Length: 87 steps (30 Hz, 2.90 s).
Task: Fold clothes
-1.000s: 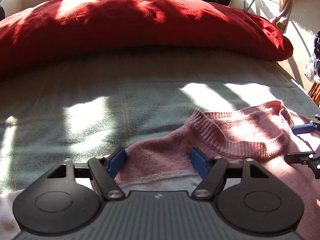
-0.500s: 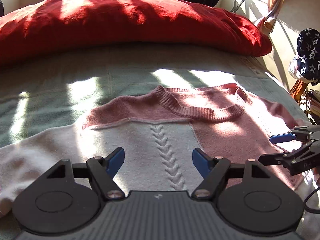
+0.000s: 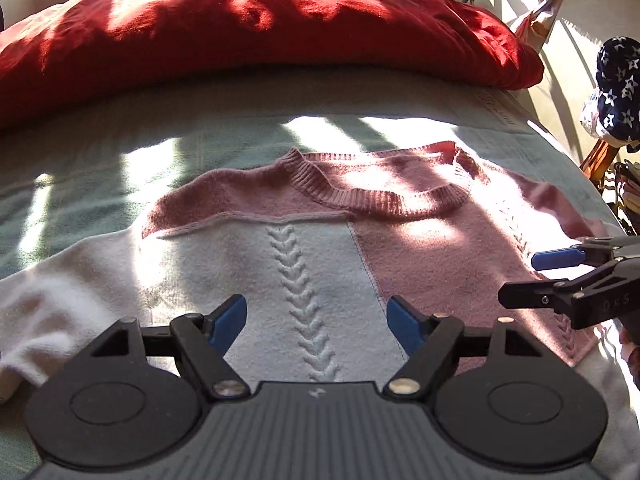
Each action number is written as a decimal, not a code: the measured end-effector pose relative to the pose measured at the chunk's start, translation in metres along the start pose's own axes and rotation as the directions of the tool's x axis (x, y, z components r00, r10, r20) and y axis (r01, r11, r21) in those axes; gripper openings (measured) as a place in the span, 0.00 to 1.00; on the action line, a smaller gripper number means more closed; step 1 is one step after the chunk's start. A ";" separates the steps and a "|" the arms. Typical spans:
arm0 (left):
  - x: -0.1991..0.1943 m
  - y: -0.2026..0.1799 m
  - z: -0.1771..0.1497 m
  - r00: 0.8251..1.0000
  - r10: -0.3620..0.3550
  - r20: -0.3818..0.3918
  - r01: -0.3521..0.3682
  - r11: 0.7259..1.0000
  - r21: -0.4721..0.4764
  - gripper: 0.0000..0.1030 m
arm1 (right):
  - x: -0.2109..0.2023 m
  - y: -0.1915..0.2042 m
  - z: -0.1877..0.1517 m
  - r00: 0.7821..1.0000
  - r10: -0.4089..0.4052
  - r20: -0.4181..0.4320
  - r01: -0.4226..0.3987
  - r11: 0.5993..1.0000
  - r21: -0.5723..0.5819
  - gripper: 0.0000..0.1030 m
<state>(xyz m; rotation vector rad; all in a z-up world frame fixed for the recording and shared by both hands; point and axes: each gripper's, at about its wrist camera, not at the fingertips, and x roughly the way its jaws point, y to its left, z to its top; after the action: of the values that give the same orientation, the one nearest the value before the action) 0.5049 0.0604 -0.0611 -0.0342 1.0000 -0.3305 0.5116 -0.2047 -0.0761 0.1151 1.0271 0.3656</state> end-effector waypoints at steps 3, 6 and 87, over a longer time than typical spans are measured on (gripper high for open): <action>-0.004 -0.011 -0.025 0.999 -0.014 -0.035 0.015 1.000 0.007 0.76 | -0.014 0.002 -0.015 1.000 0.028 0.010 -0.028 0.999 -0.022 0.97; 0.001 -0.016 -0.048 0.997 0.013 -0.070 -0.012 1.000 0.014 0.78 | -0.021 -0.002 -0.034 0.999 0.050 -0.015 -0.050 0.999 -0.007 0.97; -0.105 -0.072 -0.186 0.981 -0.106 -0.161 0.140 0.966 0.219 0.93 | -0.079 0.027 -0.195 0.980 -0.145 -0.135 0.102 0.953 -0.285 1.00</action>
<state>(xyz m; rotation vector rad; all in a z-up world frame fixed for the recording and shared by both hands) 0.2803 0.0449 -0.0634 0.1401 1.1032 -0.5678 0.3028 -0.2223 -0.1055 -0.2326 1.1202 0.4042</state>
